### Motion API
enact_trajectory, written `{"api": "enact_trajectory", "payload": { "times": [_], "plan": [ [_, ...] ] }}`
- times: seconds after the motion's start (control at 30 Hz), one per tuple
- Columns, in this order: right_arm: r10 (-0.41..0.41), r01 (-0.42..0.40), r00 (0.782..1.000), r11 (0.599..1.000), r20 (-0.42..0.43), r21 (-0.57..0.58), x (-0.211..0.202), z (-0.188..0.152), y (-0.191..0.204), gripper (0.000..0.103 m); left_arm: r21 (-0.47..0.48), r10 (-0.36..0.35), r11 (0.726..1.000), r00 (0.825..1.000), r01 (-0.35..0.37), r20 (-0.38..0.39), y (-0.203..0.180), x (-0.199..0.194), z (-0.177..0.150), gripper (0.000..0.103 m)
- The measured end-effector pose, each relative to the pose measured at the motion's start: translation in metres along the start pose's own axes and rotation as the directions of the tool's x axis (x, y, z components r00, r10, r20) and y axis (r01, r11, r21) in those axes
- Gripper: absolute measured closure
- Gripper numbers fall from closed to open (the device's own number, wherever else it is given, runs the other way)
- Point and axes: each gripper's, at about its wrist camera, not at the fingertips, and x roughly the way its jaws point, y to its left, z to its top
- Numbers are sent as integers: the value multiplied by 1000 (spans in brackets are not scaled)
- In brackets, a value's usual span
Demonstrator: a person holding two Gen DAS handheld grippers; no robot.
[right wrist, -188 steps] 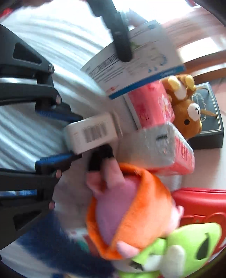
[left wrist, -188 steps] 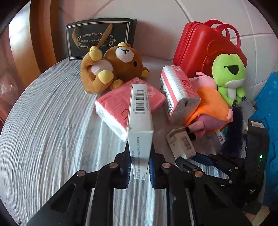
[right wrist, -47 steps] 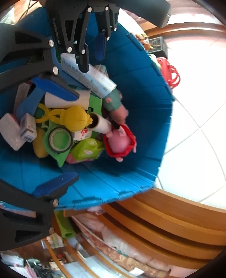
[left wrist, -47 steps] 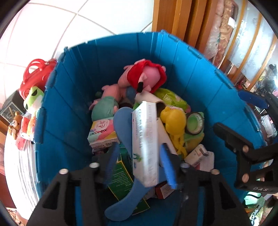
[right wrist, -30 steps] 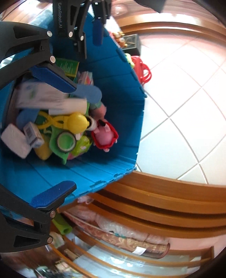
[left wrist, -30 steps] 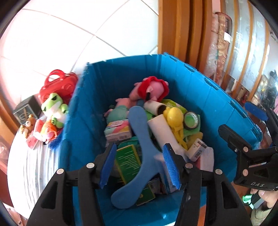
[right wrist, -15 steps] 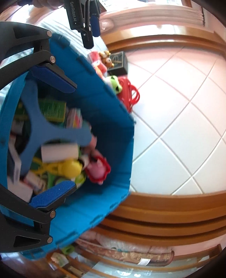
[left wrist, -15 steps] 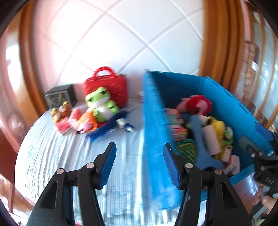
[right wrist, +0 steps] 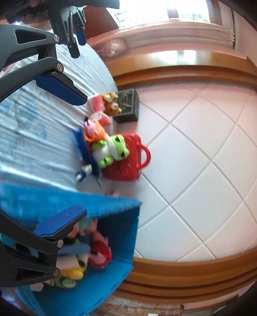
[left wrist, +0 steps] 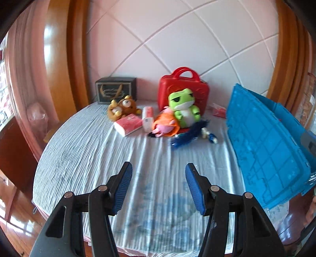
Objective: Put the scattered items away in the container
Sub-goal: 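Move both tools back from the crate toward the remaining toys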
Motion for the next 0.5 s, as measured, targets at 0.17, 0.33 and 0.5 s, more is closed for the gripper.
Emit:
{"api": "enact_trajectory", "payload": {
  "times": [0.17,0.33,0.5],
  "plan": [
    [28,-33,993,999,-116,-40,46,-13,51,0,-26,3,1000,997,-5,-76,38,33,-5,48],
    [26,-32,981,999,-193,-30,94,-21,56,0,-50,10,999,992,-16,-126,54,62,-5,48],
    [38,-41,974,999,-225,-7,141,-26,43,0,-23,24,999,989,-28,-145,41,94,15,48]
  ]
}}
